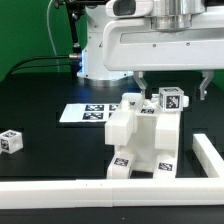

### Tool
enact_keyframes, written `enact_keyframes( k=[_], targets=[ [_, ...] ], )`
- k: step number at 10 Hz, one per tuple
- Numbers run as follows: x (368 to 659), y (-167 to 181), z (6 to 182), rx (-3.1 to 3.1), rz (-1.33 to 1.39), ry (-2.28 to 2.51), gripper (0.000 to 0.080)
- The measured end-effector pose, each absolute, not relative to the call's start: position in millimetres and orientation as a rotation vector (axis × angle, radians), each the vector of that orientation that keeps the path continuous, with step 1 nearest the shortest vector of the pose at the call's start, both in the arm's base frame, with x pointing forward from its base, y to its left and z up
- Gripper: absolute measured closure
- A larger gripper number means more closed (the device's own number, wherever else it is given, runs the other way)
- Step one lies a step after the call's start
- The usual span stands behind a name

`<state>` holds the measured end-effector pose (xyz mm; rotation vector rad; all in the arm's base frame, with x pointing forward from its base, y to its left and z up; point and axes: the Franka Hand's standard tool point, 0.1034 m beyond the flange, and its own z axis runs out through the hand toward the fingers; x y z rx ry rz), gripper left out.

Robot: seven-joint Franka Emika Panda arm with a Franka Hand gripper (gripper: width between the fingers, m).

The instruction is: Assemble chair

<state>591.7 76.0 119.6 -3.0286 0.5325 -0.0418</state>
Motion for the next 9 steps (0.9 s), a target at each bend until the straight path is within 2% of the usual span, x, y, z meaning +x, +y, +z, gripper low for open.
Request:
enact_keyframes(
  k=[1,2,3,9],
  targets=[
    [591.6,76.1,119.4,-3.018,-0.039,0.583,0.0266],
    [591.6,76.0,119.2,-2.998,-0.036,0.678,0.0450],
    [591.6,76.1,119.2,-2.977,-0.033,0.764,0.0518],
    [593.6,71.6,118.8,-2.599,-0.020,1.605,0.0518]
  ],
)
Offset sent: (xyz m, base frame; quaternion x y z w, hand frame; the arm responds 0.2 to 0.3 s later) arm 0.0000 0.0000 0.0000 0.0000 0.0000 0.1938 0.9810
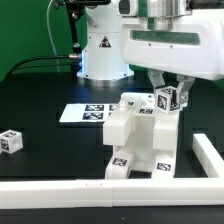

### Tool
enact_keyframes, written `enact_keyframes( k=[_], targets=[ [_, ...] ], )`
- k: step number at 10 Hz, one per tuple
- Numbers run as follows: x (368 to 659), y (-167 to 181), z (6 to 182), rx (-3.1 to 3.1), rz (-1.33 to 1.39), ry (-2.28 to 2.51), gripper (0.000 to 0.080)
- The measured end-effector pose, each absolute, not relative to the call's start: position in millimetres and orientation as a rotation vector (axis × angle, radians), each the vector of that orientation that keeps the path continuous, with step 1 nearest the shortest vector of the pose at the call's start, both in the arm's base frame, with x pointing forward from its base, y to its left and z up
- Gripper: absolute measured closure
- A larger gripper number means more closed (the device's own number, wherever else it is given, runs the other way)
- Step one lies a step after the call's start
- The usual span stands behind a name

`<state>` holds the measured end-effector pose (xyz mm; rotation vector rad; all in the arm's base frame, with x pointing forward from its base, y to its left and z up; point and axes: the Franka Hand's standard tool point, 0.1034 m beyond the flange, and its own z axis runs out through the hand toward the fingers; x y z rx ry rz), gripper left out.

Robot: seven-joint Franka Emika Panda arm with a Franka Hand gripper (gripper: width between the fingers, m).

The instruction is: Assemble chair

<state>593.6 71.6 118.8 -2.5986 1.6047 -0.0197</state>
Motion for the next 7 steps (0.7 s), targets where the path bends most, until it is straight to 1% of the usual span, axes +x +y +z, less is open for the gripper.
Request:
enact_keyframes(
  k=[3,4,5,6,7],
  targets=[
    [593.4,71.9,118.8,-2.616,-0.025,1.577,0.0517],
    [593.7,71.3,118.9,-2.687,-0.029,1.470,0.0433],
    [596.9,71.3,121.7,-2.808,-0.047,1.241,0.0252],
    [597.0,72.5,121.9,-2.902,-0.057,1.018,0.0252],
    [595.9,75.5,121.2,-2.998,-0.066,0.775,0.0171]
  ],
)
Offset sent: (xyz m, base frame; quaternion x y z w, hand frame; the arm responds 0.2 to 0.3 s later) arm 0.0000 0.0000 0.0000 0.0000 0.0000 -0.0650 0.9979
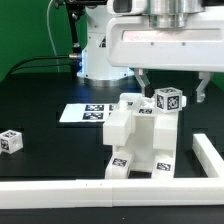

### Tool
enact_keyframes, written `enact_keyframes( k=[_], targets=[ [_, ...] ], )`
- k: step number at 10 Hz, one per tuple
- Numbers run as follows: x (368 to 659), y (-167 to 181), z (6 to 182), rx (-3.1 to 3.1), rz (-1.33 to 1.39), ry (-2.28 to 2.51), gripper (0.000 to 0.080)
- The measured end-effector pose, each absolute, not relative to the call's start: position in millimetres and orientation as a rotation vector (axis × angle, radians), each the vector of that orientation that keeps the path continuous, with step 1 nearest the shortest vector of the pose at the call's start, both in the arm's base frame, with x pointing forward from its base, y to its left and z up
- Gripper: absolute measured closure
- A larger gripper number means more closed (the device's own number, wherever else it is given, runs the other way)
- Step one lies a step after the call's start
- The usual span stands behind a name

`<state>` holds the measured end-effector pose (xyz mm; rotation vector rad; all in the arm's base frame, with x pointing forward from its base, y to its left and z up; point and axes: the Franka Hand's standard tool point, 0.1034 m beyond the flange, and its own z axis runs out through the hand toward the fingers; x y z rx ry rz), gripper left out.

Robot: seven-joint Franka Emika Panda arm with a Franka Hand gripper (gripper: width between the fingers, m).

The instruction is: Assemble chair

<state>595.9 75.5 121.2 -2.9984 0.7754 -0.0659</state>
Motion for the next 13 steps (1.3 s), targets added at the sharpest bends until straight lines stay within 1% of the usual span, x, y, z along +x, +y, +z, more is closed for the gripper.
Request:
enact_keyframes(
  k=[1,3,7,8,9,10,11,12,13],
  targets=[
    [596.2,74.5,121.0,-3.001,-0.068,0.762,0.0156],
    [596.4,71.7,120.9,-3.065,-0.076,0.516,0.0151],
    [588.8,72.8,116.4,-3.121,-0.033,-0.377,0.0150],
    [589.2,72.6,116.5,-3.125,-0.036,-0.346,0.0150],
    [589.2,72.3,116.4,-3.128,-0.035,-0.321,0.0261],
    [589.2,72.0,116.4,-3.129,-0.035,-0.319,0.0261],
    [589.2,72.0,116.3,-3.135,-0.035,-0.245,0.0400],
    [589.3,72.0,116.3,-3.142,-0.036,-0.073,0.0523],
    [589.4,72.0,116.3,-3.142,-0.037,-0.010,0.0523]
  ],
)
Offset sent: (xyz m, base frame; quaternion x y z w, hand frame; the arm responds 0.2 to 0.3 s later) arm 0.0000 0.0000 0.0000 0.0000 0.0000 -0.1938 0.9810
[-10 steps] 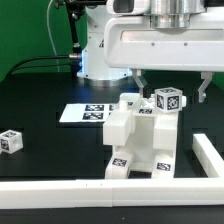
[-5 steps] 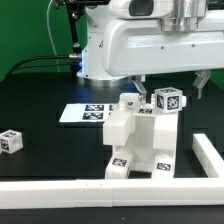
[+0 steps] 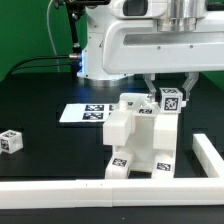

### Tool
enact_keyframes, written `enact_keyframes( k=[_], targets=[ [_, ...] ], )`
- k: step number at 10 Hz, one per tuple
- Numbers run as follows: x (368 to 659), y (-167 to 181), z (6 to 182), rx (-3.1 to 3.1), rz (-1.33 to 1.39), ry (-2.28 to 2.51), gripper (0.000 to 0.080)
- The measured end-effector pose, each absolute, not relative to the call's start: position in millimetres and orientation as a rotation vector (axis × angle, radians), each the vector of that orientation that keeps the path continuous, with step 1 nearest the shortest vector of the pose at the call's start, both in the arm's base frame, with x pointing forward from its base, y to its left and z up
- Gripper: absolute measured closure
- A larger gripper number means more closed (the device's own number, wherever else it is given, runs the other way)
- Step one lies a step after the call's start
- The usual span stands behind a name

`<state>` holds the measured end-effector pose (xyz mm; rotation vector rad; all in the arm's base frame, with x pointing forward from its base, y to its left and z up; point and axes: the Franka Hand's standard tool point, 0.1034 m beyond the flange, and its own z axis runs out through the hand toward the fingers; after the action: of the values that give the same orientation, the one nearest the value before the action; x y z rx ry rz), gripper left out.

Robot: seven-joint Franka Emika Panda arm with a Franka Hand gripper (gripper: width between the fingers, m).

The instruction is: Assemble chair

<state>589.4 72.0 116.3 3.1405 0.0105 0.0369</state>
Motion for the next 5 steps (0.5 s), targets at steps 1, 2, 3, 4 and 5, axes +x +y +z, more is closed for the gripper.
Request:
enact_keyframes(
  k=[1,2,3,4,5],
  targets=[
    [590.4,72.0,116.1,3.138,0.046,-0.181,0.0519],
    [590.5,72.8,115.9,3.118,0.064,-0.416,0.0519],
    [590.4,73.1,115.9,3.090,0.067,-0.599,0.0519],
    [590.2,74.0,115.6,3.028,0.065,-0.875,0.0519],
    [590.3,75.3,115.7,2.951,0.061,-1.128,0.0519]
  ],
)
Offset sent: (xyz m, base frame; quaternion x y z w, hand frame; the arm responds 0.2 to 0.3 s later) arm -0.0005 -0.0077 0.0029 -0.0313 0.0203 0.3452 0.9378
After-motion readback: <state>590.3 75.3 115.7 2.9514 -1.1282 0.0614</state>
